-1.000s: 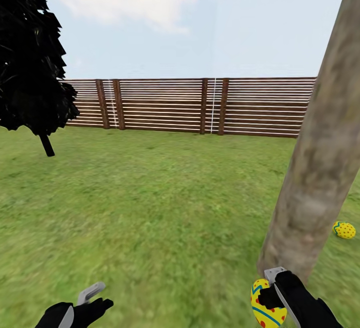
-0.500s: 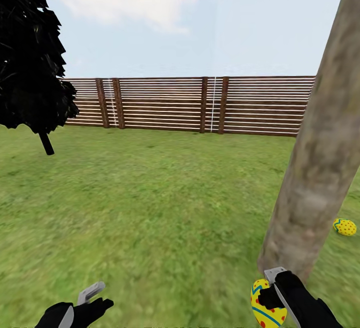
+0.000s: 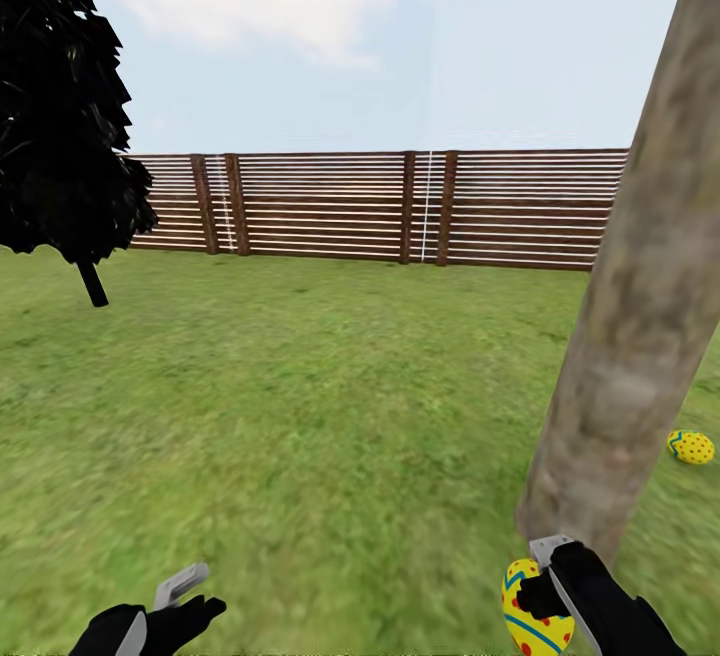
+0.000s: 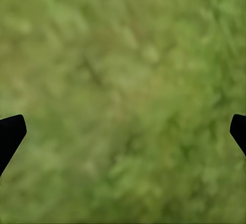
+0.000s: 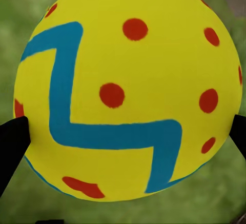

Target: Take the three Easter eggs out of the wicker basket on the lawn in the garden, then place them on the lawn next to a single tree (choose any tree) so that all three eggs are next to the same tree and none are left in the basket.

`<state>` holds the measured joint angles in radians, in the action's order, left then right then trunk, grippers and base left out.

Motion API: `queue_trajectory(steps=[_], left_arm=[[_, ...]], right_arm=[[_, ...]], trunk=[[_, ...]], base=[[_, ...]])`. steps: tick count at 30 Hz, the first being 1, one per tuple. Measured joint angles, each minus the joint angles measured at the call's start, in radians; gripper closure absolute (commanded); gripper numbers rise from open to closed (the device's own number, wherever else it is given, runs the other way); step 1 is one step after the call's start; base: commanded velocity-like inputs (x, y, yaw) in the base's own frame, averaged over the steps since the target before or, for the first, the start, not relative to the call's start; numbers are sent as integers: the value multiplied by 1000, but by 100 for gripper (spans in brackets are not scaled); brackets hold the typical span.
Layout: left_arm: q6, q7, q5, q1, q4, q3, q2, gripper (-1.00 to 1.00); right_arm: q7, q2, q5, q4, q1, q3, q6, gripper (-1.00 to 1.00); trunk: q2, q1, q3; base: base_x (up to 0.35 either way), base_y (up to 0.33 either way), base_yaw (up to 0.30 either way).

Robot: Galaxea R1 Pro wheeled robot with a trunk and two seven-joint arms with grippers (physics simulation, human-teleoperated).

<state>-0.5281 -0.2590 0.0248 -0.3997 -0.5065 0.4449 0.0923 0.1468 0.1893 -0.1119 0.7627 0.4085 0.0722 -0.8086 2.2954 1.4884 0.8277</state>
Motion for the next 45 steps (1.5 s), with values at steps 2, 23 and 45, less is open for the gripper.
queue_trajectory(steps=[2,23,45], left_arm=[[0,0,0,0,0,0,-1,-100],[-1,2,0,0,0,-2,-3,-100],[-1,0,2,0,0,-1,-1,-100]], right_arm=[[0,0,0,0,0,0,1,100],[0,0,0,0,0,0,1,100],[0,0,0,-31,0,0,5,100]], trunk=[[14,8,6],[161,88,72],[208,119,153]], base=[[0,0,0],[0,0,0],[0,0,0]])
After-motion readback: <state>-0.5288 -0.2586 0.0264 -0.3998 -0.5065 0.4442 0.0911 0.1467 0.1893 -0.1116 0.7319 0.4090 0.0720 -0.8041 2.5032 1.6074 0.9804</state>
